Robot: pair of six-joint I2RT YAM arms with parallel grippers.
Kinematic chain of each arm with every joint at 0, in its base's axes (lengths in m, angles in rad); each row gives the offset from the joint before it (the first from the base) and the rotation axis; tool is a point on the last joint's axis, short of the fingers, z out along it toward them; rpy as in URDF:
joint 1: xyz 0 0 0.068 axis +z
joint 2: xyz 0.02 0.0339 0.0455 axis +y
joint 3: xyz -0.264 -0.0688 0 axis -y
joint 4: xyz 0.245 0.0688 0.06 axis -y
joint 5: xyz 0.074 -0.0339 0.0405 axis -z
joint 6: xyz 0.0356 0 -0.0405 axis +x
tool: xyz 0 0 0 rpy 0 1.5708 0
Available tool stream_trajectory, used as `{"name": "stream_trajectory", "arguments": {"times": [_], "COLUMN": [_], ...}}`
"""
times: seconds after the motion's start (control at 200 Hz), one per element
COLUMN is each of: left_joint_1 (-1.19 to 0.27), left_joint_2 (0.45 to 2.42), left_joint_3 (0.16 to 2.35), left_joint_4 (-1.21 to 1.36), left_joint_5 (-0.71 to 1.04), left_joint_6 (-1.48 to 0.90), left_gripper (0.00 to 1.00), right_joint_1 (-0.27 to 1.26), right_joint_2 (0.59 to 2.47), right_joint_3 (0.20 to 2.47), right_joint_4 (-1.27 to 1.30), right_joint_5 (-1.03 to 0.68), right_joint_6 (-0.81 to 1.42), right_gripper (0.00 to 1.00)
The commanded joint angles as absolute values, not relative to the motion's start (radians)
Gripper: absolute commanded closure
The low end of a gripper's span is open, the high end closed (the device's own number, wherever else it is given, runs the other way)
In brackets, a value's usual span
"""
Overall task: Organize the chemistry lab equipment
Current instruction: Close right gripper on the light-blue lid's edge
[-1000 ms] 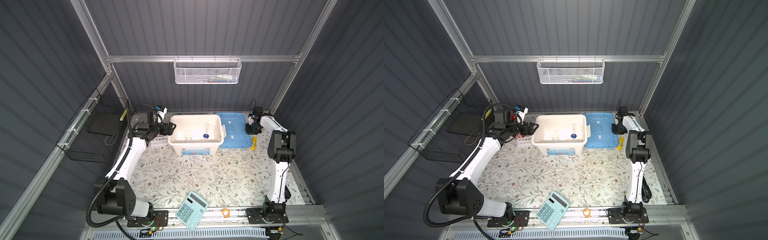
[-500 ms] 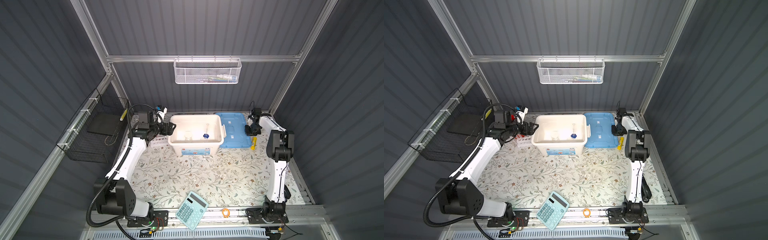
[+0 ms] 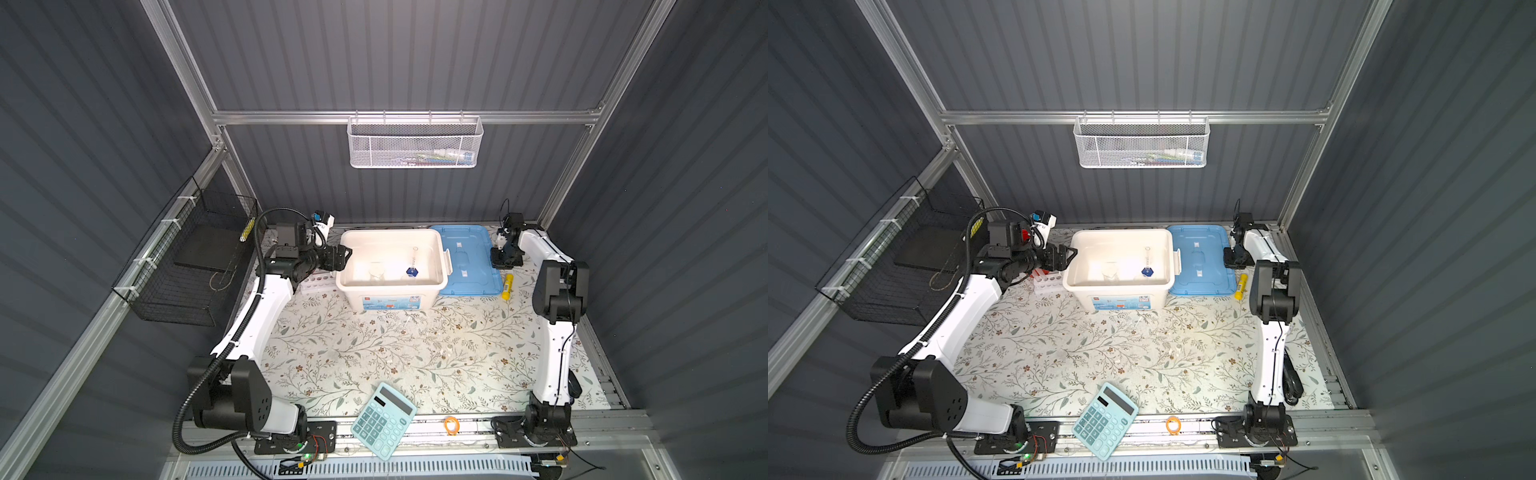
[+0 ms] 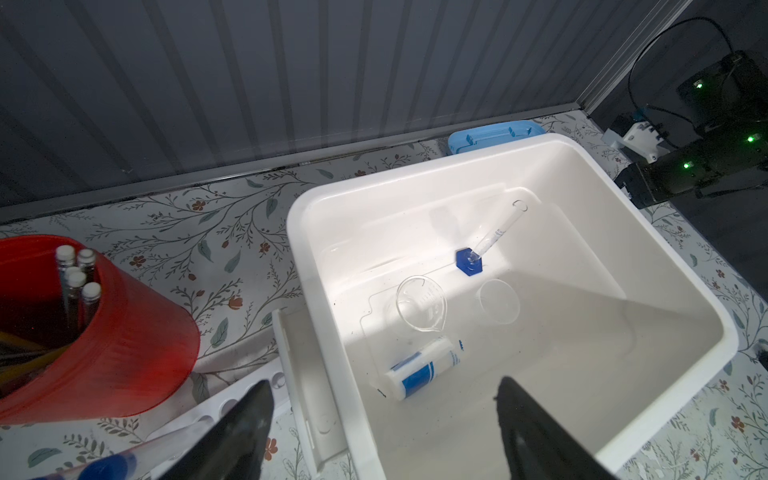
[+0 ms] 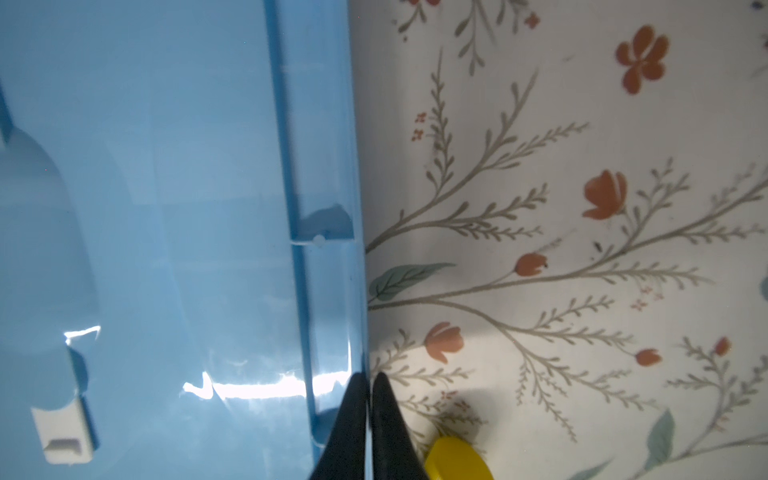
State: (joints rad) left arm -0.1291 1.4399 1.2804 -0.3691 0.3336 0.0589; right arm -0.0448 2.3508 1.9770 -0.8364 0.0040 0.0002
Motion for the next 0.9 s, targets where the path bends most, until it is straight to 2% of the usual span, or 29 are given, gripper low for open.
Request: {"name": "stream_trajectory", "arguments": {"times": [0.0, 0.62, 0.895], "left_joint_1": [-0.124, -0.124, -0.124], "left_joint_2": [1.434, 1.442, 1.437], "left_joint_3": [1.265, 1.244, 1.235], "left_joint_4": [-0.377, -0.367, -0.360], "left_joint_5": [0.337, 0.336, 0.337], "left_joint_6": [0.076, 0.080, 0.074], "left_gripper": [0.16, 0.16, 0.16], "right_joint_1": [-0.038, -0.025, -0.035], "right_joint_2": [2.385, 2.337, 2.311], "right_joint_3": [1.997, 1.851, 1.832], "right_joint_4": [-0.860, -0.807, -0.802], "right_joint_5": [0.014, 0.061, 0.070], "right_joint_6": [0.020, 0.070, 0.063], "right_gripper": [0.90, 0.90, 0.98]}}
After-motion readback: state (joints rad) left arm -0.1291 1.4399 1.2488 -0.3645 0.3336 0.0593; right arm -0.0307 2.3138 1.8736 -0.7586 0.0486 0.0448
